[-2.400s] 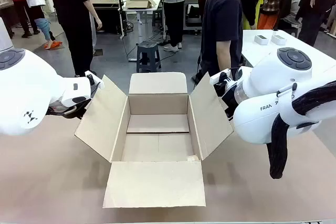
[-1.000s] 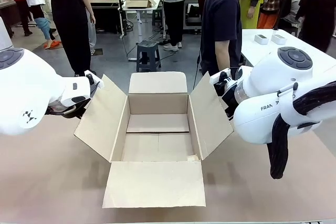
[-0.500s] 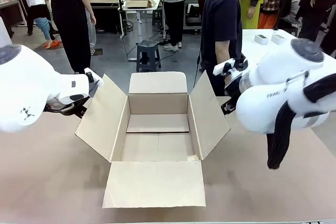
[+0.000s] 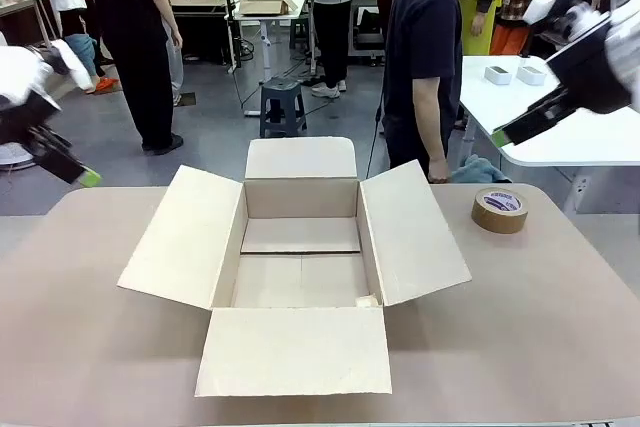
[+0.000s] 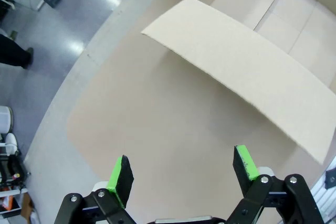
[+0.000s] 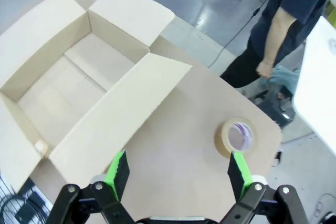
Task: Wrap the clocks to prevent damage.
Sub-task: Open the side flaps of the Package Box.
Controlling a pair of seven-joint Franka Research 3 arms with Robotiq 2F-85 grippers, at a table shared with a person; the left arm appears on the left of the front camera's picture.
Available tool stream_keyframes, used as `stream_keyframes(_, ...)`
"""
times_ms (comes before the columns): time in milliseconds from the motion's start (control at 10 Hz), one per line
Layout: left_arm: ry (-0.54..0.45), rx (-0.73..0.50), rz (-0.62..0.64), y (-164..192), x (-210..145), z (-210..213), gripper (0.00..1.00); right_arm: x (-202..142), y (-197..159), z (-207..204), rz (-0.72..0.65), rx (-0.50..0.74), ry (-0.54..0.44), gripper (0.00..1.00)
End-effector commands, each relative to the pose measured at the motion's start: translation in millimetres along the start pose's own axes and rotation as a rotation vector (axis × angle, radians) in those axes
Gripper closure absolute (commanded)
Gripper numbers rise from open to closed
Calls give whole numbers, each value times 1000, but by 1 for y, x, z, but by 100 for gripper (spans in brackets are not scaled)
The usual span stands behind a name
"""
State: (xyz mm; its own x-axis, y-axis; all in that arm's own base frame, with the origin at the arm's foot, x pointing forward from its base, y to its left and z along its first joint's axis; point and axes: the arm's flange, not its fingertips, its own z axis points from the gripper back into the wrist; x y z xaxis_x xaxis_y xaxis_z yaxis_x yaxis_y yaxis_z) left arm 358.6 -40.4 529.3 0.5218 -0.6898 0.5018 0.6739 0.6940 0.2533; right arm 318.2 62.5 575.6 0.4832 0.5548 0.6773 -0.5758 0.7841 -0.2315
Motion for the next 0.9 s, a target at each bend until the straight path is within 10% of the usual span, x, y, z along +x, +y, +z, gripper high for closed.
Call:
stream_keyframes(0,-16,44,-19,-6,-16,37,0,7,28,36,55,-30,73,0)
stream_keyframes(800,-17,17,-1,2,-5,25,0,3,12,27,38,-22,24,0)
